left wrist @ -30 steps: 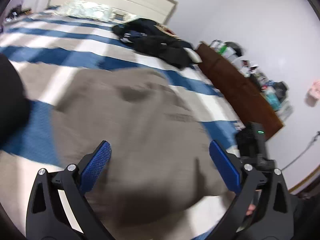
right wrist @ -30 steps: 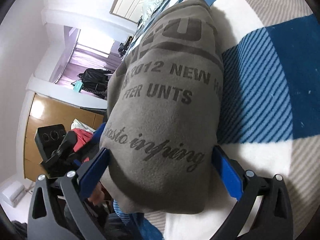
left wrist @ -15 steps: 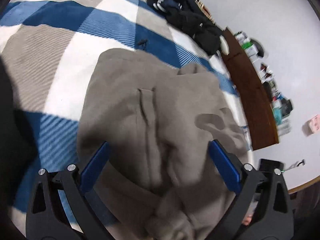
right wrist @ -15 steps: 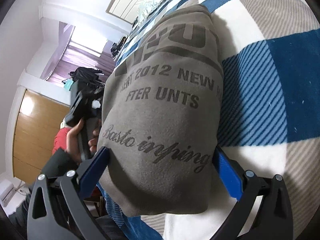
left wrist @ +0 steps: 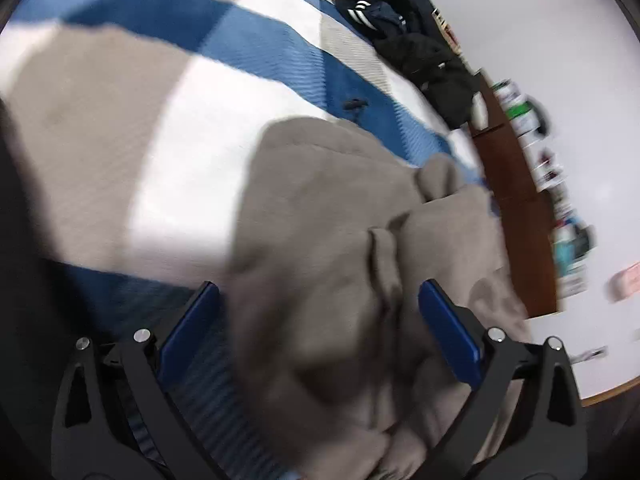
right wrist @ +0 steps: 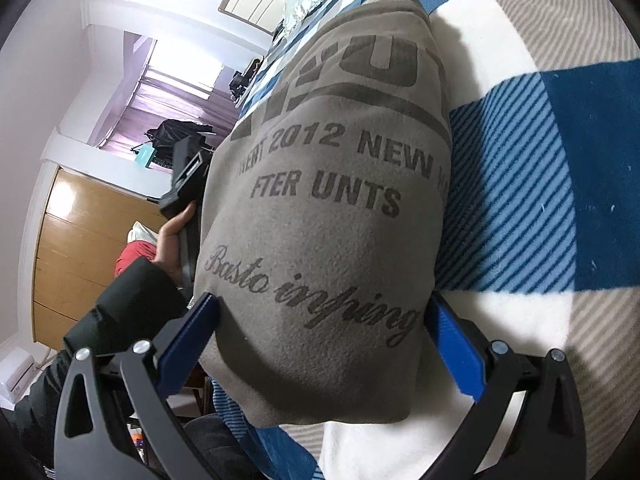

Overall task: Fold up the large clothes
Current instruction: 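Hold the folded sweatshirt with the right gripper while the left gripper tucks its edge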

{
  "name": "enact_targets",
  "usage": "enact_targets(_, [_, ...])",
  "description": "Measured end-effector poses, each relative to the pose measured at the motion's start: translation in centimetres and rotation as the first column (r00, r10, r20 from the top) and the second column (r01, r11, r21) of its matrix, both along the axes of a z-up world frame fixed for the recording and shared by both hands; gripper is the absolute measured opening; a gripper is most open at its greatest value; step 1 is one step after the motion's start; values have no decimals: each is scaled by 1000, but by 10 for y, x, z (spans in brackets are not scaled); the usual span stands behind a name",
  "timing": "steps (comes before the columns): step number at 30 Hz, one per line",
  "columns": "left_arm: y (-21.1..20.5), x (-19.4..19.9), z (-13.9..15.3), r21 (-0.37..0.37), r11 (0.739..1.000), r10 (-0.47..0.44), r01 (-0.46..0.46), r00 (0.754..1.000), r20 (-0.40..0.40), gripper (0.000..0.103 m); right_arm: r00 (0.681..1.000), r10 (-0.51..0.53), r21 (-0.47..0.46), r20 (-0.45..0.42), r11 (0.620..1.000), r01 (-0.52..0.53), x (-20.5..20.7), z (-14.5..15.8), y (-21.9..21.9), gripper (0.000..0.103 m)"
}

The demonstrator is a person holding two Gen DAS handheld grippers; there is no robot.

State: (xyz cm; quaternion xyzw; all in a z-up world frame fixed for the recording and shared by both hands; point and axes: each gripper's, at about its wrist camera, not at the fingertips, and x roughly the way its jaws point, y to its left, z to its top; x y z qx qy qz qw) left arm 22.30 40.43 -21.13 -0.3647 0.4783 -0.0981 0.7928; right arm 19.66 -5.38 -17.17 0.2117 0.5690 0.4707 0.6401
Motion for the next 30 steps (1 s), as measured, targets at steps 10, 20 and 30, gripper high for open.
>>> enact_targets(10, [-7, 1, -12, -344, 935, -21, 80, 985, 171, 97, 1000, 9, 22, -11, 1000, -8, 7, -4, 4, 99])
enact_targets(20, [-63, 21, 2, 45, 983, -177, 176, 984, 30, 97, 1000, -12, 7, -26, 1000, 12, 8, -6, 7, 99])
enact_targets(30, [-63, 9, 0, 64, 981, -184, 186, 983, -26, 46, 999, -9, 25, -31, 1000, 10, 5, -10, 17, 93])
